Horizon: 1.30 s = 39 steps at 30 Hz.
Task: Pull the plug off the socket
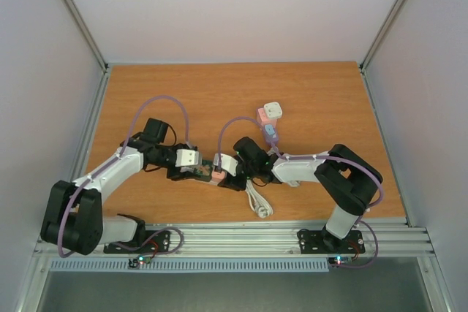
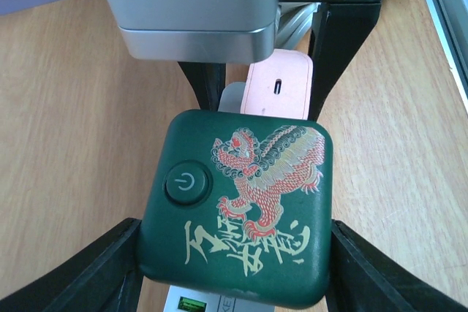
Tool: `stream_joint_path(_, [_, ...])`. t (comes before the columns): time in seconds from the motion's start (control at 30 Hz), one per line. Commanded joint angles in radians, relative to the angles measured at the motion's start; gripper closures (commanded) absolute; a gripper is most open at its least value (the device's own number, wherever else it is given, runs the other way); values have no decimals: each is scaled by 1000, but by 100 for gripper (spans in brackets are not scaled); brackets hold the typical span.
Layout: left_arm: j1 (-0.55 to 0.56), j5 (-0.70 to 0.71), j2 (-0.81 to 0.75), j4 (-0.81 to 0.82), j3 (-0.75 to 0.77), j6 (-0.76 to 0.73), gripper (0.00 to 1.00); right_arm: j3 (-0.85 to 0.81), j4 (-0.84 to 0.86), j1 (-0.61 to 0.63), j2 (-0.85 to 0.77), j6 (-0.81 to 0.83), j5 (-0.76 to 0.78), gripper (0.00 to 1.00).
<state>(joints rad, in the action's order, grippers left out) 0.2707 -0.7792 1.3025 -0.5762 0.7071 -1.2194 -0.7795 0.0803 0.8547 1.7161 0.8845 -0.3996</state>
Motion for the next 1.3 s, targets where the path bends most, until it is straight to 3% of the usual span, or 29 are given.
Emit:
stream_joint_path(0.0, [4, -13, 8, 75, -33, 31, 67, -4, 49, 1, -8, -12, 6, 65])
stream_joint_path(0.17, [3, -4, 82, 103, -93, 10, 67, -7, 49, 1, 3, -12, 4, 65])
stream_joint_path(0.33, [4, -75, -38, 60, -27, 62, 67, -12, 48, 1, -27, -13, 15, 66])
stream_joint_path(0.63, [3, 19, 13, 112, -104, 23, 67, 17, 74, 1, -14, -12, 1, 68])
stream_joint_path(1.27, [4, -115, -76, 57, -2, 109, 71, 47, 97, 0, 10, 10, 39, 68])
